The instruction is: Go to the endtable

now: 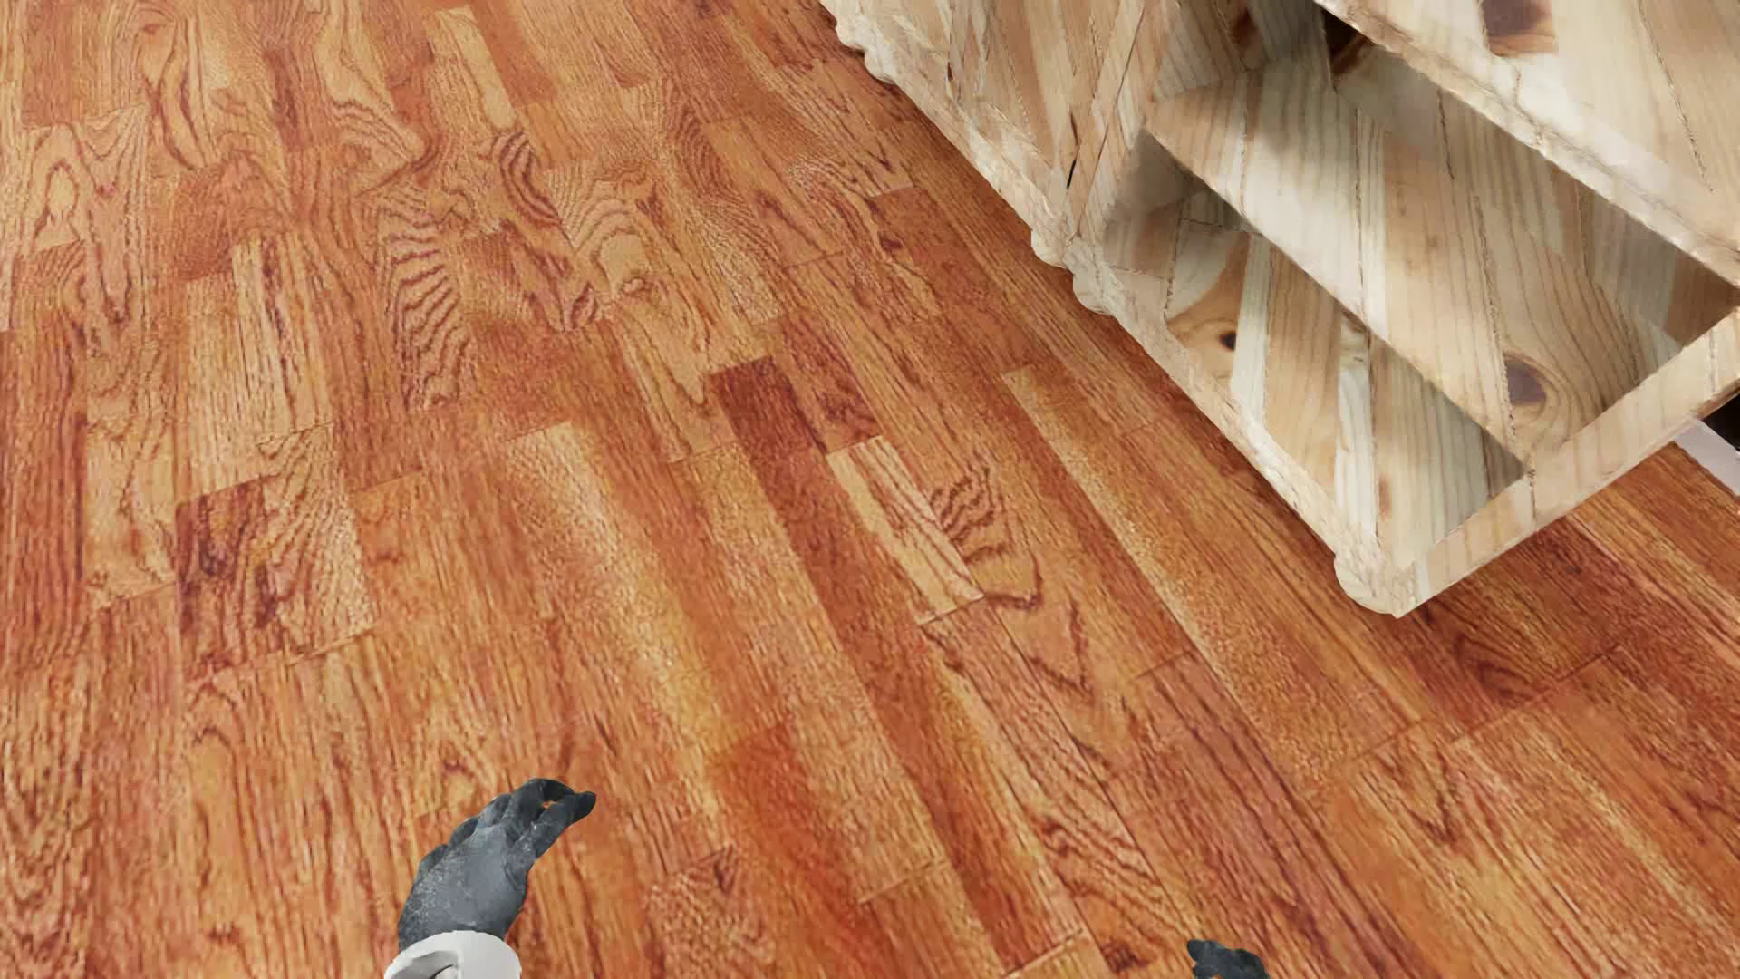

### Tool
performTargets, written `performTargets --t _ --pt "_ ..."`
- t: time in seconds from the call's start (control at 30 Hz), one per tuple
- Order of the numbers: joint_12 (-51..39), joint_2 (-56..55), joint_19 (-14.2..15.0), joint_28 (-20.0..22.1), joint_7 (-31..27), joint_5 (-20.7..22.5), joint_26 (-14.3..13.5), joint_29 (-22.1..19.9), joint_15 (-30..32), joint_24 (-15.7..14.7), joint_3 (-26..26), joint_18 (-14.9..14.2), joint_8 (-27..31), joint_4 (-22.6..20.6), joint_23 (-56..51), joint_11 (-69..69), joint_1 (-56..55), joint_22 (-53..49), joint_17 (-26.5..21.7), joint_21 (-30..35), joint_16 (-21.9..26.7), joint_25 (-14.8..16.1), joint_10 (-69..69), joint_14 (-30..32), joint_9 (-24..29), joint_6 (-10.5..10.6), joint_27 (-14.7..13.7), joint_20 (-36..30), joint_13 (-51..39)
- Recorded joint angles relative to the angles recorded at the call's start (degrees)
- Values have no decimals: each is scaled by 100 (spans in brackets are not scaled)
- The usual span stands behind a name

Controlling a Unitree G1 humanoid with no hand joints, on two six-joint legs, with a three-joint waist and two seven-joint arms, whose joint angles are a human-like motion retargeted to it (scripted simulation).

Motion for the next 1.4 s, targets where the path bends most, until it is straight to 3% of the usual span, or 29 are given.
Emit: performTargets --t 0.07,0.13,0.23,0.27,0.33,0.4,0.43,0.5,0.57,0.6,0.63,0.67,0.7,0.73,0.77,0.83,0.87,0.93,1.0,1.03,1.1,1.13,1.17,1.23,1.3,1.33,1.4 --pt "-165 472 2 -304 499 108 3 248 322 105 29 397 -84 -110 489 -744 218 499 -201 -93 -19 12 449 -508 -54 54 278 -241 169" --pt "-322 932 66 -307 1189 150 191 502 651 -327 40 440 -73 -83 765 -1505 757 1098 -426 -170 -273 -77 -79 -505 -130 118 396 -120 312" --pt "-701 1233 195 -73 1456 107 760 404 820 -1054 51 308 92 -192 853 -1944 1217 2638 -397 -513 -390 15 -437 -608 -206 119 453 52 362" --pt "-853 1199 248 -176 1528 55 969 368 804 -1142 45 360 153 -232 822 -1921 1239 3253 -305 -605 -296 80 -426 -687 -228 99 418 -53 325" --pt "-1055 1125 385 -801 1535 -78 1180 424 740 -1036 30 527 218 -273 701 -1874 1067 4238 -136 -553 15 120 -68 -1008 -256 50 246 -514 217" --pt "-1086 1089 562 -1457 1446 -270 990 464 570 -876 18 711 111 -201 530 -1777 587 4526 -16 -364 413 69 813 -1435 -248 23 -16 -881 164" --pt "-1072 1083 655 -1558 1500 -401 867 436 458 -865 22 806 -9 -139 445 -1672 334 4380 43 -305 593 65 1295 -1608 -238 32 -127 -885 162" --pt "-1074 1126 761 -1216 1783 -744 677 370 328 -893 77 1118 -336 -200 271 -1407 117 3683 91 -242 771 117 1835 -2011 -234 78 -184 -635 212" --pt "-1200 989 716 -672 1519 -1271 485 313 659 -889 163 1214 -570 -849 107 -623 157 2724 32 -342 741 174 1735 -2489 -226 98 -134 -390 413" --pt "-1322 726 359 -496 1375 -1606 385 247 1180 -859 150 1295 -640 -1228 35 110 236 2247 37 -480 693 214 1577 -2603 -202 87 -88 -368 545" --pt "-1457 325 -627 -435 1241 -1910 276 178 1809 -816 88 1379 -754 -1578 -17 975 369 1799 82 -622 675 261 1352 -2645 -166 64 -39 -427 680" --pt "-1597 -173 -1392 -468 1097 -2048 157 151 1945 -777 -20 1432 -860 -1897 -54 1841 552 1395 129 -722 704 284 1084 -2659 -126 38 -8 -556 820" --pt "-1770 -851 -1576 -527 898 -1568 51 188 1575 -763 -173 1468 -455 -2167 -88 2701 793 1060 184 -770 786 280 746 -2641 -83 41 -12 -731 964" --pt "-1999 -1514 -1190 -565 698 -889 -10 271 1362 -787 -295 1493 -176 -2367 -126 3268 1069 831 261 -804 905 275 363 -2604 -55 65 -40 -938 1114" --pt "-2291 -2056 -603 -596 516 -312 -9 372 1215 -827 -381 1510 -224 -2515 -168 3356 1350 734 362 -854 1045 289 5 -2584 -44 98 -63 -1179 1271" --pt "-3062 -2886 224 -736 152 619 140 523 1163 -805 -520 1531 -479 -2698 -255 2396 1904 897 586 -964 1325 310 -474 -2698 -24 174 -58 -1781 1597" --pt "-3513 -3133 442 -754 -50 944 254 531 1263 -743 -588 1540 -521 -2754 -285 1475 2183 1141 699 -1010 1389 289 -612 -2813 -6 207 -45 -2111 1757" --pt "-4274 -3204 287 -519 -482 1249 547 515 1539 -771 -741 1527 -434 -2782 -213 -508 2771 2033 928 -1105 1191 171 -748 -2872 37 273 54 -2655 2062" --pt "-4528 -3017 -631 -258 -838 1185 941 660 2035 -1148 -886 1448 -401 -2665 34 -616 3238 3342 1090 -1203 694 -51 -300 -2195 87 347 268 -2917 2324" --pt "-4423 -2900 -1049 -188 -984 1088 1150 756 2114 -1377 -933 1245 -449 -2560 192 -108 3202 3941 1130 -1265 497 -156 397 -1346 127 384 388 -2953 2370" --pt "-3801 -2464 -1316 -148 -1007 1023 1370 933 1430 -1753 -976 280 -473 -2279 498 639 2352 4730 1042 -1322 380 -365 2729 673 223 432 601 -3022 2180" --pt "-3394 -2089 -1307 -241 -903 1060 1354 1022 1088 -1877 -951 163 -461 -2020 567 661 1647 4972 943 -1279 402 -486 3864 874 258 445 610 -3136 1989" --pt "-2989 -1630 -1220 -403 -833 1103 1309 1022 820 -1981 -881 467 -449 -1766 514 491 885 5148 854 -1246 426 -567 4647 498 275 455 522 -3264 1797" --pt "-2076 -587 -972 -704 -591 1189 1297 577 469 -2247 -651 975 -364 -1374 142 -151 -496 5203 813 -1327 508 -432 4818 -51 240 444 247 -3294 1445" --pt "-999 417 -830 -825 -395 1282 1283 123 140 -2619 -384 1071 -194 -1331 -189 -701 -1406 4948 746 -1310 693 -9 3441 -208 137 390 -238 -2909 1210" --pt "-397 871 -807 -849 -387 1344 1231 87 -54 -2776 -259 937 -99 -1344 -274 -860 -1659 4711 626 -1169 823 136 2362 -155 74 369 -517 -2581 1077" --pt "844 1788 -700 -653 -475 1382 1160 203 -433 -2885 -22 846 138 -1288 -462 -1174 -1707 4047 274 -738 857 168 -250 110 -62 363 -816 -1598 677"
